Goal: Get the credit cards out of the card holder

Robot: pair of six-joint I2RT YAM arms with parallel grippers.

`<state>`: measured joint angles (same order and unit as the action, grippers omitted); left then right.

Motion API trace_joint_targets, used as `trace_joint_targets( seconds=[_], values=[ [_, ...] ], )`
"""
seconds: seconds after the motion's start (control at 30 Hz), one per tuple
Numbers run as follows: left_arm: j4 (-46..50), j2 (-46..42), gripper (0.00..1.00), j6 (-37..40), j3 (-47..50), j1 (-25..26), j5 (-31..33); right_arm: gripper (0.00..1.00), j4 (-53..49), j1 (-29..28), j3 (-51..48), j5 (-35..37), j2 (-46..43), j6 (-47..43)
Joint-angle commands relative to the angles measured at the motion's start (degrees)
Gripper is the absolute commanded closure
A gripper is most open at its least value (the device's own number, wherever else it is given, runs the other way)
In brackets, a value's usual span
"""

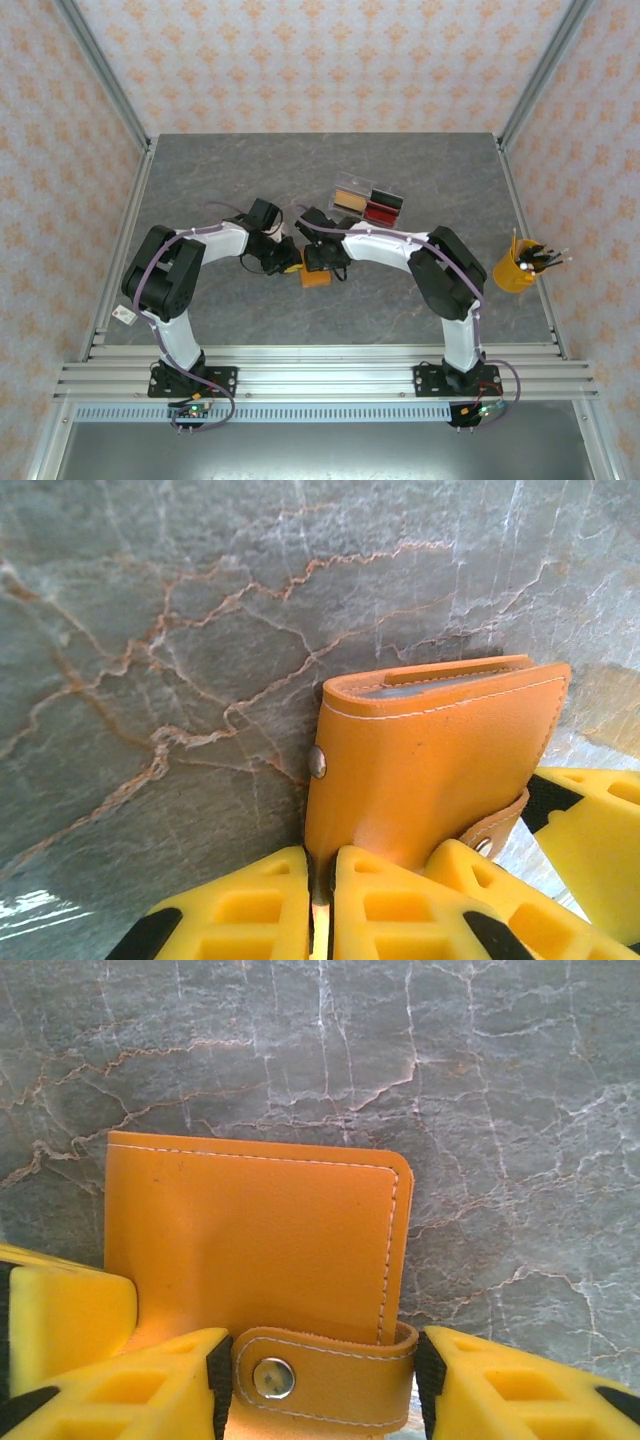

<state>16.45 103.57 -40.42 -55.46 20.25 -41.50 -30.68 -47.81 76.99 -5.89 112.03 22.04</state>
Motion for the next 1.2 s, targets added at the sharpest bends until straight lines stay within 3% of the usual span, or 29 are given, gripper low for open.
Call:
trace_joint_targets(
  seconds=[0.0, 0.17, 0.5, 0.67, 0.8, 0.93, 1.17],
  values=[
    [4.59, 2.25, 0.89, 0.52, 0.40, 0.14, 5.82, 0.50, -2.68, -0.08, 0.43, 5.14, 0.04, 0.74],
    [4.85, 3.70, 0.95, 0.26, 1.10, 0.05, 6.78, 0.52, 1.16, 0.34, -3.60, 7.47, -3.81, 2.98],
    [4.65, 3.57, 0.97, 0.17, 3.06, -1.27, 8.10, 0.60, 7.38, 2.11, -10.93, 8.26, -11.14, 6.69],
    [4.48, 3.67, 0.97, 0.15, 2.15, -1.27, 7.18, 0.62, 5.01, 2.55, -9.69, 7.96, -10.45, 7.02],
    [4.51, 3.31, 0.96, 0.35, 1.74, -1.31, 6.43, 0.62, 6.40, 2.06, -8.36, 1.37, -10.03, 3.58],
    [4.65, 3.04, 0.97, 0.70, 1.67, -1.27, 6.38, 0.61, 3.59, -0.43, -4.35, 1.76, -8.26, -0.82],
    [4.39, 3.13, 0.97, 0.52, 1.88, -1.27, 6.03, 0.69, -0.26, -1.14, 0.37, -0.67, -3.20, -5.72]
  ],
)
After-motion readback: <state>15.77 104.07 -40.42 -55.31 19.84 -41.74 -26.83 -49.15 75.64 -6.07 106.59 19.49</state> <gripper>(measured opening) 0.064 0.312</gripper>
